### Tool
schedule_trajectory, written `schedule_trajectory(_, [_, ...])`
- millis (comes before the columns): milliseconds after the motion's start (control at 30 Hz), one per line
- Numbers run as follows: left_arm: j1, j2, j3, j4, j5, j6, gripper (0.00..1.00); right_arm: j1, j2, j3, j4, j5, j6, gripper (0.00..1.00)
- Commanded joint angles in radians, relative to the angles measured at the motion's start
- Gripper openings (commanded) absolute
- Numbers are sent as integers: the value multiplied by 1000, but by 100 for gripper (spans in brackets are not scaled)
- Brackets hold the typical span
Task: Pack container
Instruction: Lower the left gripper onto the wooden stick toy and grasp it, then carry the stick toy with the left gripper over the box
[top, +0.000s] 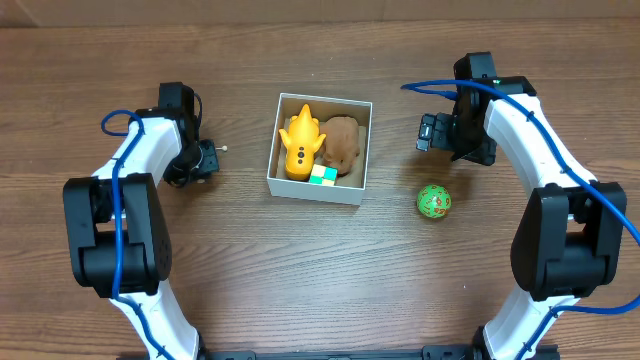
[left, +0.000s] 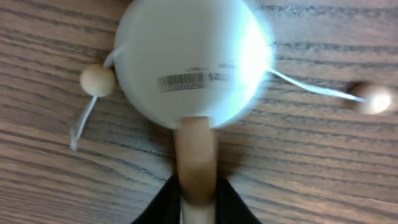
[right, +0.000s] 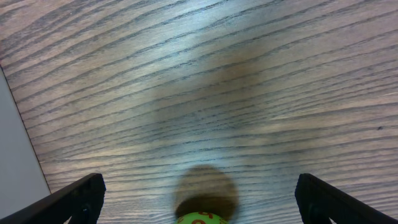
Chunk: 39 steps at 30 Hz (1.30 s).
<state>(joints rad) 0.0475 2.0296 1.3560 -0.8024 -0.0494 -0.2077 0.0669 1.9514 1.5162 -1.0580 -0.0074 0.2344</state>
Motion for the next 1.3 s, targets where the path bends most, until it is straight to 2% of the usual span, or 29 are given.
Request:
schedule_trajectory(0, [-1,29,74,-48,-5,29,12,-1,-14,3,4,10,-5,100])
schedule_trajectory(167, [-1,29,153,-127,-5,29,4,-1,-14,3,4,10,-5,100])
schedule_trajectory(367, [-1,29,253,-210,7,28,4,-1,-14,3,4,10,-5,100])
schedule_trajectory(600, [-3,29,416,-330,169,18,4,-1,-14,3,4,10,-5,100])
schedule_trajectory(767, [-31,29,470,-375,208,-3,4,-1,-14,3,4,10,-5,100])
schedule_trajectory(1267, [-292,29,637,-428,196,-44,4,-1,-14,3,4,10,-5,100])
